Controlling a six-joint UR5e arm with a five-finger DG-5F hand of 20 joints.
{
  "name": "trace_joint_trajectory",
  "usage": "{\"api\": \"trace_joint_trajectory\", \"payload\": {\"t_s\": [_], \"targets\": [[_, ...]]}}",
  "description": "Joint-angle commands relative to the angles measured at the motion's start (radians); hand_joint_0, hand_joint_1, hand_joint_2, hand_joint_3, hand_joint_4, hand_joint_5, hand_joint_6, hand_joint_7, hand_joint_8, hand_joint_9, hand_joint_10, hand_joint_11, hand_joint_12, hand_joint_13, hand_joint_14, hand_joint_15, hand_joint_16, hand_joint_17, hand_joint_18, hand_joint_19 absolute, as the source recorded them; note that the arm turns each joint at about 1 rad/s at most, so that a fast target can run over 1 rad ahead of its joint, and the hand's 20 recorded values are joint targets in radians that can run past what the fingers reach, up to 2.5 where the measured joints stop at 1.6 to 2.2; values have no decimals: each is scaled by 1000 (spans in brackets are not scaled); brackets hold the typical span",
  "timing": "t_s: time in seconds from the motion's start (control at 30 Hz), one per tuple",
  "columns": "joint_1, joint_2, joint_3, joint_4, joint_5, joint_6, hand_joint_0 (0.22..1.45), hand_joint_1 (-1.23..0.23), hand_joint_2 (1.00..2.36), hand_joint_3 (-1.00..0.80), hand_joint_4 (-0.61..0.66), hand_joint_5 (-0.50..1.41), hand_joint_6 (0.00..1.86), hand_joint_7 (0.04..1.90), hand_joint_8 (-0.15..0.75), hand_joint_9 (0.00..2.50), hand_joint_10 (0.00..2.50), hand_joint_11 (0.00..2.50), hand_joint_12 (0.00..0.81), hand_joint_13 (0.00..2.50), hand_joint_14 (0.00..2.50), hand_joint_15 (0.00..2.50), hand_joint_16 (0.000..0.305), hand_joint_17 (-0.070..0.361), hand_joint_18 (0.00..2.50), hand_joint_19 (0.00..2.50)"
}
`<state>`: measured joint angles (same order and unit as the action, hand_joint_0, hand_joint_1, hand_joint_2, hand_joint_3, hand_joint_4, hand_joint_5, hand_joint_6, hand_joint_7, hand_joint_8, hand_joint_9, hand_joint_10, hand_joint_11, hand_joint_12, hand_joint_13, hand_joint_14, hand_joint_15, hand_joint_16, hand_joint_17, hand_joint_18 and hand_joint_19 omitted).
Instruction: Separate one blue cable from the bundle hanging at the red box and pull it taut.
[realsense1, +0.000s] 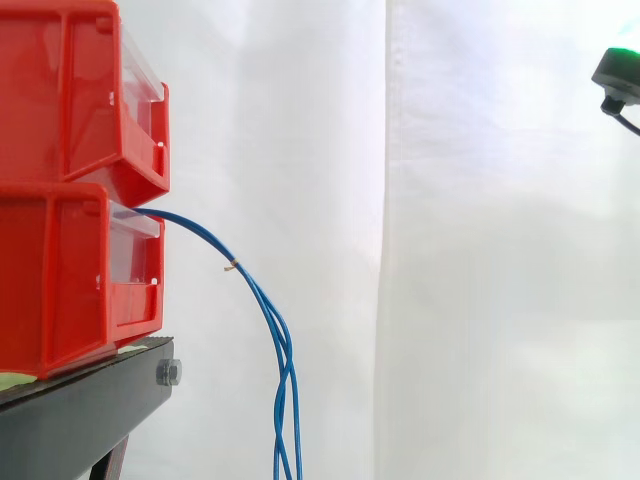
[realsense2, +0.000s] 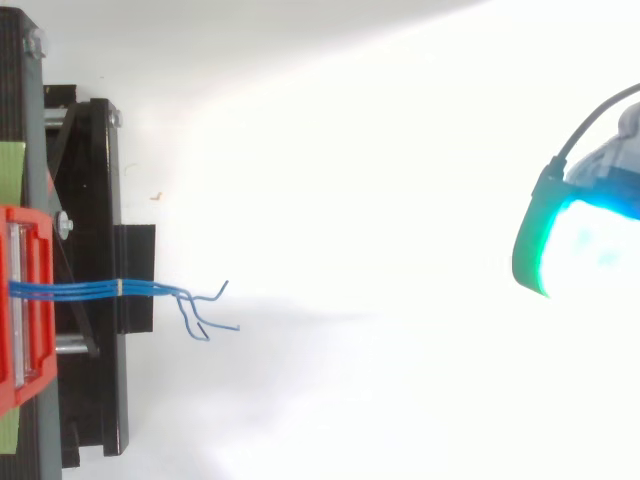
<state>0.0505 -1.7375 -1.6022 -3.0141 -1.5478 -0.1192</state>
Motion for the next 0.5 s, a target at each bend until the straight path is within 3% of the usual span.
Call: {"api": "trace_joint_trajectory", "payload": {"t_s": [0.0, 0.13, 0.47], "targets": [[0, -1, 27, -55, 0, -2, 572, -637, 1006, -407, 164, -211, 502, 878, 254, 634, 10, 463, 337, 545, 14, 394, 37, 84, 357, 372], [0, -1, 44, -94, -6, -2, 555, -645, 1004, -436, 143, -219, 502, 868, 243, 574, 12, 409, 331, 518, 14, 379, 36, 81, 321, 364], [2, -1, 44, -92, 0, 0, 538, -678, 1000, -493, 174, -215, 502, 858, 260, 591, 11, 415, 338, 553, 14, 364, 36, 81, 399, 348]]}}
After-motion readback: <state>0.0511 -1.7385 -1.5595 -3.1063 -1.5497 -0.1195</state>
